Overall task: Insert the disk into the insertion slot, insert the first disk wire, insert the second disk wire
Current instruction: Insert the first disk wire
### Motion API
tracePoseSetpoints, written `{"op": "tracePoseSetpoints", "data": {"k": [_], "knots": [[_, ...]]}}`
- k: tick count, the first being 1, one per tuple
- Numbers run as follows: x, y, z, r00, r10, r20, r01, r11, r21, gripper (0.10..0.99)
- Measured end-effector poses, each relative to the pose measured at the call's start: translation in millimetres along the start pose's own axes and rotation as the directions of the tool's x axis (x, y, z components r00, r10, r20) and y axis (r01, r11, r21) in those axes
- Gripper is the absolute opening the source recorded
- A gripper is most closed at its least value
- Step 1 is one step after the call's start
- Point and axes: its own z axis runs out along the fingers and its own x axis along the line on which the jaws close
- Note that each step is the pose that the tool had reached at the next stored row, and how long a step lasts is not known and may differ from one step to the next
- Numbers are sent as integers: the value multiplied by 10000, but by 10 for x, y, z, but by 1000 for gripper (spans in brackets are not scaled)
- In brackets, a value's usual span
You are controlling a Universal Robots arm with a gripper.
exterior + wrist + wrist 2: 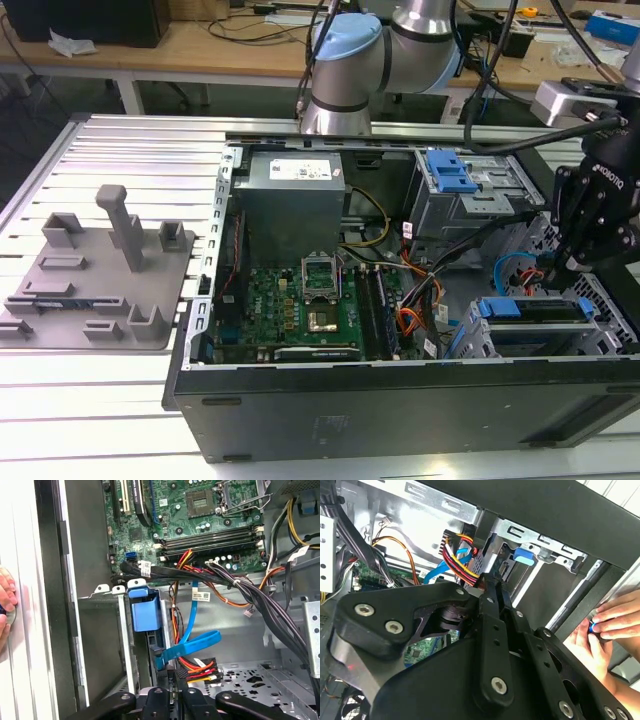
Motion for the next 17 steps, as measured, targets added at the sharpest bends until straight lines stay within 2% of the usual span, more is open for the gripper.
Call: {"op": "tracePoseSetpoints", "data": {"k": [4,12,13,15,16,17], "knots": [[21,-3,1,9999,-144,80,144,9999,14,165],[24,-3,1,9994,-322,80,322,9995,44,165],[27,-3,2,9994,-327,122,327,9995,42,165],[45,-5,5,9987,-346,366,346,9994,25,165],[53,-7,6,9983,-354,460,353,9994,19,165],[67,-9,8,9974,-364,616,364,9993,6,165]]}}
